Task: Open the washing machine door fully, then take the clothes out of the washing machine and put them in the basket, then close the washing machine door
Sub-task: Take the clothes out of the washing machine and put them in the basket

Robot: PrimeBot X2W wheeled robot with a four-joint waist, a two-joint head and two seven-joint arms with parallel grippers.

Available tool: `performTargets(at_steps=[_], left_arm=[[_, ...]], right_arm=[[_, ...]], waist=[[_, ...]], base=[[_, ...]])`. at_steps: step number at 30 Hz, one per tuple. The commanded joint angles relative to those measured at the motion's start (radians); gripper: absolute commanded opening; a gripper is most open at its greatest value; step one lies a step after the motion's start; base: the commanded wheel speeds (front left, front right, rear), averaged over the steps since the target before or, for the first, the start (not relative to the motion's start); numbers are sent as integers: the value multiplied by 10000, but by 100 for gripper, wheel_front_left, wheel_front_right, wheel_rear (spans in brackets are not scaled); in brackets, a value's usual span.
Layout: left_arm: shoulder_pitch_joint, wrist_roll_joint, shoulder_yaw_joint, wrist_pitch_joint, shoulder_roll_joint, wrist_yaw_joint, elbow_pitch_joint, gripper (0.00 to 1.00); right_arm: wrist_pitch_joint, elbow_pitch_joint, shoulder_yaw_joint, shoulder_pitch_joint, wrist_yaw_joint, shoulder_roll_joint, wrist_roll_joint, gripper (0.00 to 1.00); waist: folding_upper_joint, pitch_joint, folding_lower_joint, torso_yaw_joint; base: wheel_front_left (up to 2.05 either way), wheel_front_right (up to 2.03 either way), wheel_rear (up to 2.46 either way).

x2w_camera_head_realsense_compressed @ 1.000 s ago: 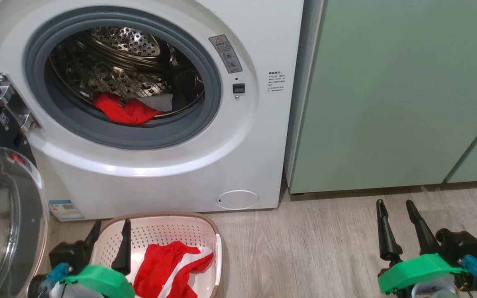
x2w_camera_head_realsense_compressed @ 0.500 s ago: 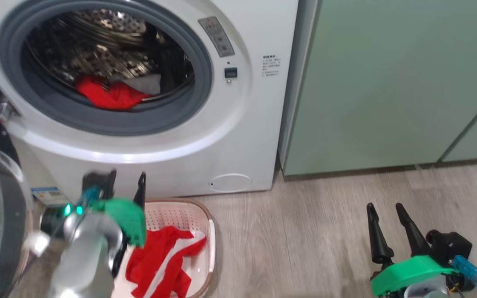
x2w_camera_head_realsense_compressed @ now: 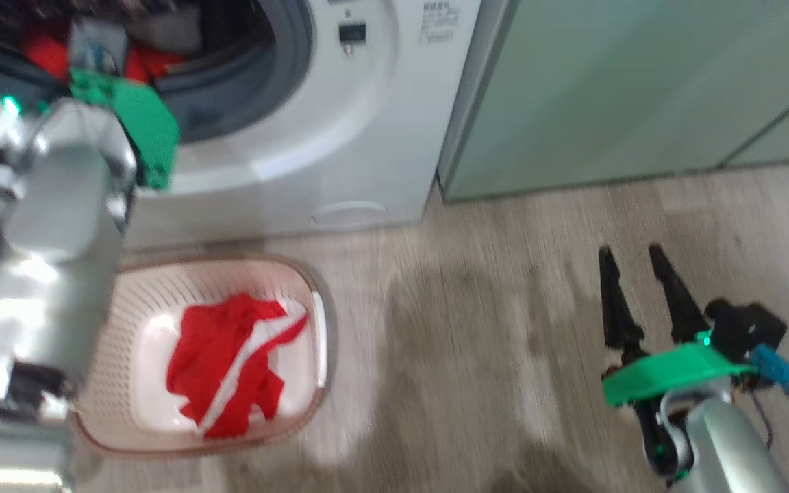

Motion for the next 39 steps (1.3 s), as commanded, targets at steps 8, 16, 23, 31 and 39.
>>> performTargets(at_steps=[8,16,23,31,39], left_arm=[[-2414,632,-276,532,718,405,1268,100],[-3737,1099,-709,1320,817,1186,2350,100],[-4375,1469,-1068,1747,865,2125,2668,100],[-4814,1296,-967,1885,1410,2485,2835,100],[-4824,963,-849,1674,1768,2319,2982,100]], right_arm=[[-63,-530,257,-759,-6,79,348,100],[-63,-624,397,-1080,-6,82,558,100],[-63,-661,491,-1253,-6,82,634,100],[-63,-811,547,-1412,-6,83,707,100],[-63,-850,458,-1536,-6,83,682,100]], waist=[[0,2226,0,-750],[0,3011,0,-1017],[0,3403,0,-1095],[0,3897,0,-1165],[0,4306,0,-1135]], base=[[0,0,0],[0,0,0],[0,0,0],[0,0,0],[0,0,0]])
